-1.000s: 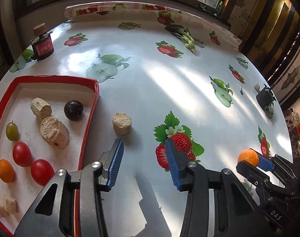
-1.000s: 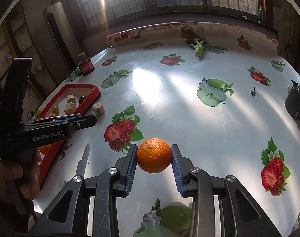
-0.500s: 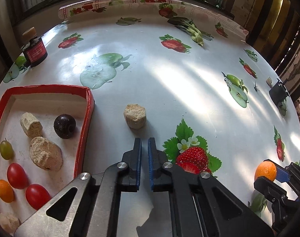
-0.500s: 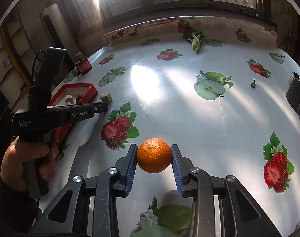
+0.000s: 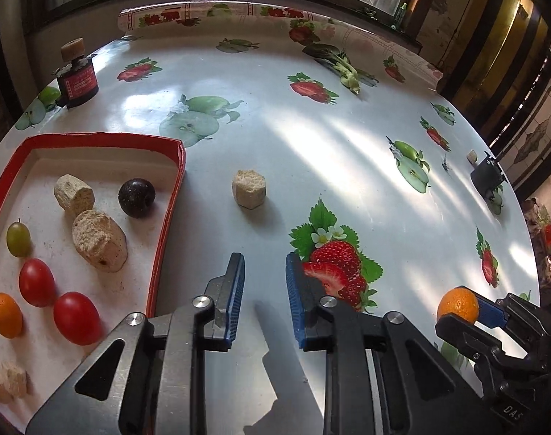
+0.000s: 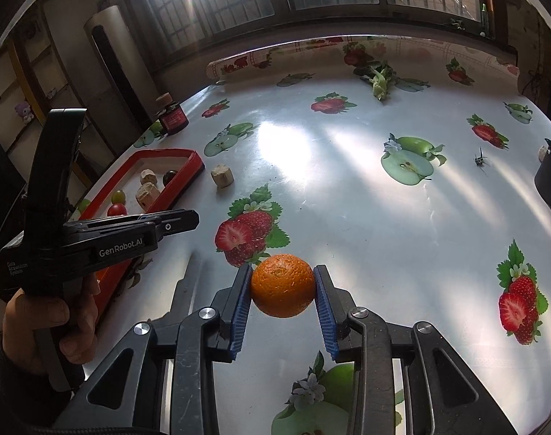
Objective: Organize fruits
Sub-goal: 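Grasp the round beige sponge piece with the left tool while the right tool holds the orange, then carry the orange in the right tool while the left tool carries the sponge piece over the tray, then open the right tool releasing the orange while the left tool releases the sponge piece into the tray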
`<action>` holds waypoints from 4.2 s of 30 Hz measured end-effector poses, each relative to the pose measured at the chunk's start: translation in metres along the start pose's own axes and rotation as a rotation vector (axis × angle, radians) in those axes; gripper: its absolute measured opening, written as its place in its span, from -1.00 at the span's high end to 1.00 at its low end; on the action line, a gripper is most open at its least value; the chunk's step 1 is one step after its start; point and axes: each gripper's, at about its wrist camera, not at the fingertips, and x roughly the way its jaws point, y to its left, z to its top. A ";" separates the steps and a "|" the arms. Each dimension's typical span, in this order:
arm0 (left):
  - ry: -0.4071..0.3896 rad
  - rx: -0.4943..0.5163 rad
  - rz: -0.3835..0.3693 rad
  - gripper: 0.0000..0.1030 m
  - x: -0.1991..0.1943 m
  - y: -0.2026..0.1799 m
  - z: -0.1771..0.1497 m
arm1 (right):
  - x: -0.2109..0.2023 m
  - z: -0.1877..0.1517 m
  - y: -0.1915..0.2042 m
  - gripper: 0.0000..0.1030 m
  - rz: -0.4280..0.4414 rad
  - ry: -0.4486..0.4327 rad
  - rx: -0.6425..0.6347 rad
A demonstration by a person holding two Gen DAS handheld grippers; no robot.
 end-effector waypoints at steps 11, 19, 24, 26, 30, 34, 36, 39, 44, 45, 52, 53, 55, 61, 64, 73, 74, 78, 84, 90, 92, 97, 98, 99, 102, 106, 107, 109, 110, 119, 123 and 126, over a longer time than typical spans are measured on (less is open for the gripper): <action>-0.008 0.037 0.123 0.37 0.050 -0.015 0.045 | 0.011 -0.003 -0.014 0.32 0.019 0.027 0.029; 0.004 0.069 0.093 0.60 0.036 -0.020 0.029 | 0.011 -0.002 -0.016 0.32 0.020 0.023 0.034; -0.012 0.070 0.055 0.60 0.009 -0.024 0.005 | 0.006 0.001 -0.011 0.32 0.018 0.008 0.030; -0.026 0.073 0.049 0.60 -0.005 -0.026 -0.002 | 0.006 0.001 -0.009 0.32 0.017 0.007 0.026; -0.053 0.073 0.036 0.60 -0.030 -0.026 -0.016 | 0.003 0.000 0.001 0.33 0.022 0.003 0.011; -0.078 0.060 0.033 0.60 -0.053 -0.020 -0.029 | -0.001 0.001 0.014 0.33 0.031 -0.002 -0.012; -0.087 0.046 0.037 0.60 -0.063 -0.013 -0.035 | -0.003 0.001 0.021 0.33 0.036 -0.005 -0.024; -0.100 0.022 0.048 0.60 -0.076 -0.001 -0.045 | -0.005 0.002 0.031 0.33 0.043 -0.010 -0.043; -0.118 -0.008 0.077 0.60 -0.094 0.021 -0.061 | -0.006 0.003 0.050 0.33 0.060 -0.011 -0.076; -0.121 -0.013 0.088 0.60 -0.098 0.025 -0.064 | -0.005 0.003 0.054 0.33 0.063 -0.009 -0.082; -0.133 -0.069 0.146 0.60 -0.113 0.060 -0.084 | 0.002 0.003 0.084 0.33 0.090 0.007 -0.134; -0.135 -0.078 0.152 0.60 -0.114 0.065 -0.086 | 0.004 0.003 0.088 0.33 0.093 0.011 -0.141; -0.137 -0.091 0.161 0.60 -0.117 0.073 -0.091 | 0.006 0.003 0.097 0.33 0.100 0.016 -0.156; -0.139 -0.131 0.175 0.59 -0.122 0.095 -0.102 | 0.014 0.002 0.122 0.33 0.117 0.032 -0.194; -0.140 -0.148 0.179 0.60 -0.124 0.104 -0.107 | 0.017 0.000 0.134 0.33 0.124 0.038 -0.214; -0.140 -0.180 0.187 0.59 -0.127 0.123 -0.114 | 0.026 -0.001 0.156 0.33 0.136 0.058 -0.253; -0.141 -0.184 0.186 0.59 -0.128 0.124 -0.115 | 0.027 -0.001 0.158 0.33 0.138 0.061 -0.257; -0.142 -0.202 0.184 0.59 -0.130 0.132 -0.117 | 0.031 -0.002 0.165 0.33 0.144 0.070 -0.271; -0.133 -0.221 0.163 0.59 -0.127 0.139 -0.116 | 0.041 0.002 0.172 0.33 0.157 0.078 -0.277; -0.108 -0.201 0.125 0.59 -0.116 0.130 -0.111 | 0.060 0.019 0.183 0.33 0.184 0.084 -0.273; -0.096 -0.194 0.114 0.59 -0.111 0.126 -0.110 | 0.070 0.028 0.186 0.33 0.183 0.084 -0.269; -0.070 -0.191 0.110 0.59 -0.100 0.125 -0.107 | 0.094 0.042 0.191 0.33 0.170 0.100 -0.268; -0.067 -0.192 0.111 0.59 -0.098 0.125 -0.107 | 0.097 0.043 0.191 0.33 0.168 0.103 -0.271; -0.065 -0.193 0.112 0.59 -0.097 0.126 -0.106 | 0.101 0.043 0.192 0.33 0.163 0.107 -0.274; -0.059 -0.195 0.115 0.59 -0.093 0.128 -0.104 | 0.110 0.042 0.192 0.33 0.155 0.120 -0.278; -0.042 -0.205 0.113 0.59 -0.086 0.130 -0.106 | 0.113 0.043 0.191 0.33 0.155 0.115 -0.278; -0.037 -0.208 0.110 0.59 -0.085 0.131 -0.106 | 0.113 0.044 0.191 0.32 0.157 0.117 -0.278; -0.031 -0.216 0.110 0.59 -0.082 0.132 -0.108 | 0.113 0.044 0.190 0.30 0.159 0.119 -0.277; -0.034 -0.218 0.109 0.59 -0.083 0.131 -0.108 | 0.114 0.044 0.190 0.28 0.160 0.121 -0.276; -0.029 -0.231 0.131 0.46 -0.085 0.131 -0.110 | 0.110 0.040 0.189 0.27 0.177 0.122 -0.270; -0.049 -0.244 0.149 -0.06 -0.092 0.132 -0.114 | 0.105 0.039 0.189 0.23 0.182 0.118 -0.267; -0.058 -0.244 0.149 -0.06 -0.097 0.133 -0.116 | 0.099 0.039 0.188 0.16 0.183 0.110 -0.268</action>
